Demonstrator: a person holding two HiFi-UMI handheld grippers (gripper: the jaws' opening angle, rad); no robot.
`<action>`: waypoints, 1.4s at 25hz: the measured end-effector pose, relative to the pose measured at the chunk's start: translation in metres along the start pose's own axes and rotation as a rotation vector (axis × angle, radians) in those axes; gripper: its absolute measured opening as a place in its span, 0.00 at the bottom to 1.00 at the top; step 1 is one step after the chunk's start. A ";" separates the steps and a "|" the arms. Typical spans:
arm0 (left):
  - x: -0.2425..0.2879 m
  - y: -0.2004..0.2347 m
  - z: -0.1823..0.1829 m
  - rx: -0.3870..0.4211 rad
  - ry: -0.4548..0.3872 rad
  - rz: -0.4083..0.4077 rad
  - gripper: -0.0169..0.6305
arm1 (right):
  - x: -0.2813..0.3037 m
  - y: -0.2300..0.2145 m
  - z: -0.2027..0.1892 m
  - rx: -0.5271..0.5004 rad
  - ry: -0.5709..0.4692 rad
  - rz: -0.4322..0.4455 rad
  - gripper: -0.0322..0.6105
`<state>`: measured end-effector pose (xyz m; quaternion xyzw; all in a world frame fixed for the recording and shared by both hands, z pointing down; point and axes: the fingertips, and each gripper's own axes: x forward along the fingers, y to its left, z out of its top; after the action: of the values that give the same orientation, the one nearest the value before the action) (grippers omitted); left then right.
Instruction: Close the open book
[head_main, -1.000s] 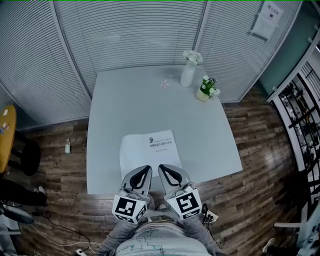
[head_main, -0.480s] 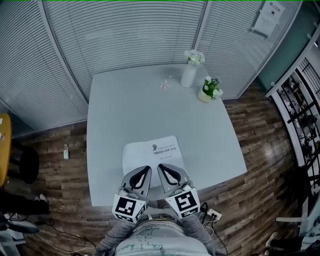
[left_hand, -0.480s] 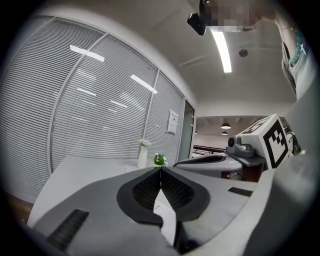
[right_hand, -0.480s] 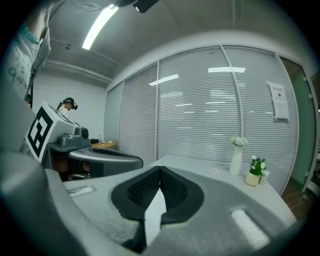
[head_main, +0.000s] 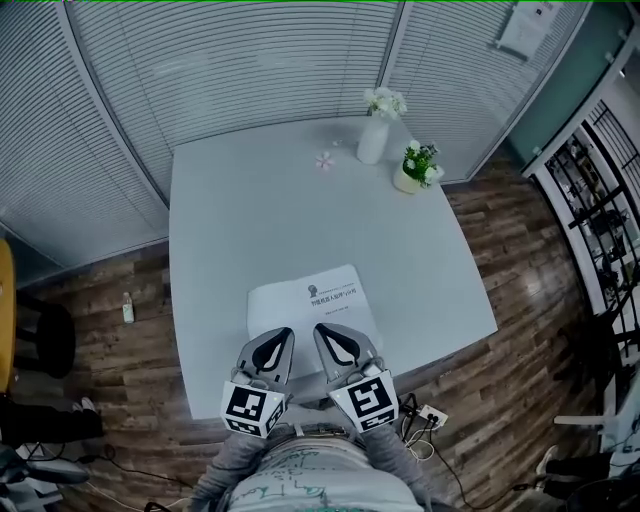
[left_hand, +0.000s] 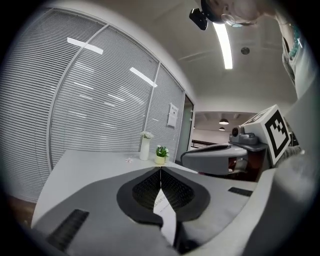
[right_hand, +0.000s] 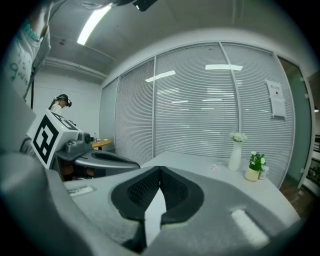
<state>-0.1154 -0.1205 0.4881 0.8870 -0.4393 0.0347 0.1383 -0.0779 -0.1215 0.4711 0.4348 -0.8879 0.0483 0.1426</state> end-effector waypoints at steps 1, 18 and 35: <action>-0.002 0.004 -0.004 0.001 0.012 0.005 0.02 | 0.001 0.002 0.000 -0.001 0.002 0.000 0.05; -0.019 0.056 -0.094 0.009 0.231 0.115 0.10 | 0.002 -0.010 -0.018 0.022 0.051 -0.005 0.05; -0.026 0.096 -0.202 -0.077 0.527 0.201 0.30 | -0.002 -0.027 -0.032 0.035 0.082 -0.017 0.05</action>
<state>-0.1951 -0.0997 0.6974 0.7933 -0.4751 0.2609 0.2773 -0.0486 -0.1304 0.4998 0.4425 -0.8765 0.0806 0.1714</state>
